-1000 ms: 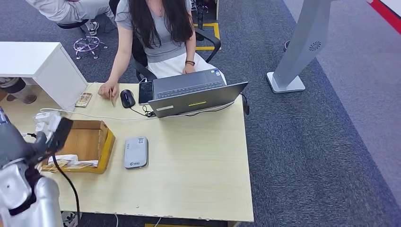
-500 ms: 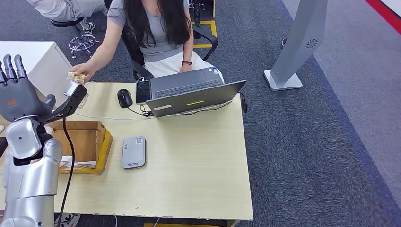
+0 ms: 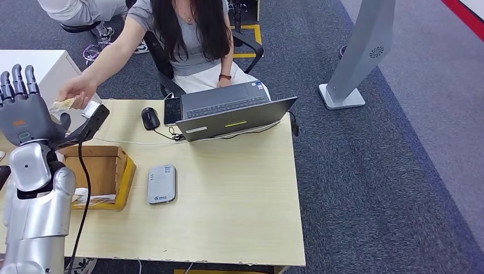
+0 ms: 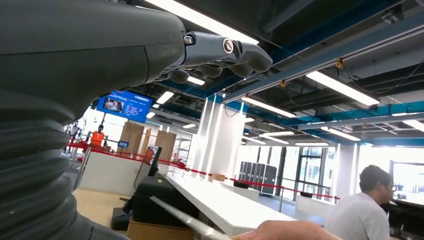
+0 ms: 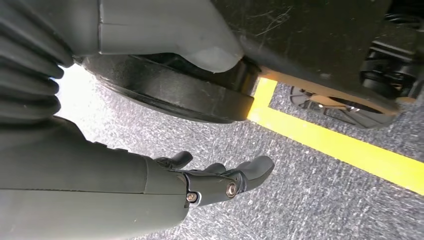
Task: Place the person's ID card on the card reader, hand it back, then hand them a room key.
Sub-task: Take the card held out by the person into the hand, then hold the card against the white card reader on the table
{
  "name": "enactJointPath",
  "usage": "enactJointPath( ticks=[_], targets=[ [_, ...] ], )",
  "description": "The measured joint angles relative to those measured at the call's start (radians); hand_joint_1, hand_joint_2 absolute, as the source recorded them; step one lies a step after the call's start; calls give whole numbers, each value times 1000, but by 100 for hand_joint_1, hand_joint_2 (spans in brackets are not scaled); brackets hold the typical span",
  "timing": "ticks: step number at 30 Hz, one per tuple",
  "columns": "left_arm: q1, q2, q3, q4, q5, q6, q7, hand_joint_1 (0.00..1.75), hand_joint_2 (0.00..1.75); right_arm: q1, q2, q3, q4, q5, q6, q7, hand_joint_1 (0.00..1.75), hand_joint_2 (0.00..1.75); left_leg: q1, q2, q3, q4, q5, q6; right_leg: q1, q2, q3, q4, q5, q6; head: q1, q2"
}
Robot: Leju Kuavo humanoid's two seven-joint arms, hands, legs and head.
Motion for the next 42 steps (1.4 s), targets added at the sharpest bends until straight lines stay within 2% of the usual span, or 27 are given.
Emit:
enactJointPath(
  ticks=[3,29,38,42],
  targets=[
    [0,1,-8,1,0,-2,0,175,175,-4,0,0,0,-5,0,-5,0,175,0,0,0,0,0,0,0,0,0,0,0,0,0,0],
    [9,9,-63,9,0,3,-42,175,175,-14,-5,18,0,-38,-3,-3,0,175,0,0,0,0,0,0,0,0,0,0,0,0,0,0],
    [37,-19,-65,10,0,-16,-86,175,175,-14,-5,21,0,-51,-3,-3,0,175,0,0,0,0,0,0,0,0,0,0,0,0,0,0],
    [49,-41,-104,28,0,-30,-79,175,175,-14,-5,24,0,-62,-2,-6,0,175,0,0,0,0,0,0,0,0,0,0,0,0,0,0]
  ],
)
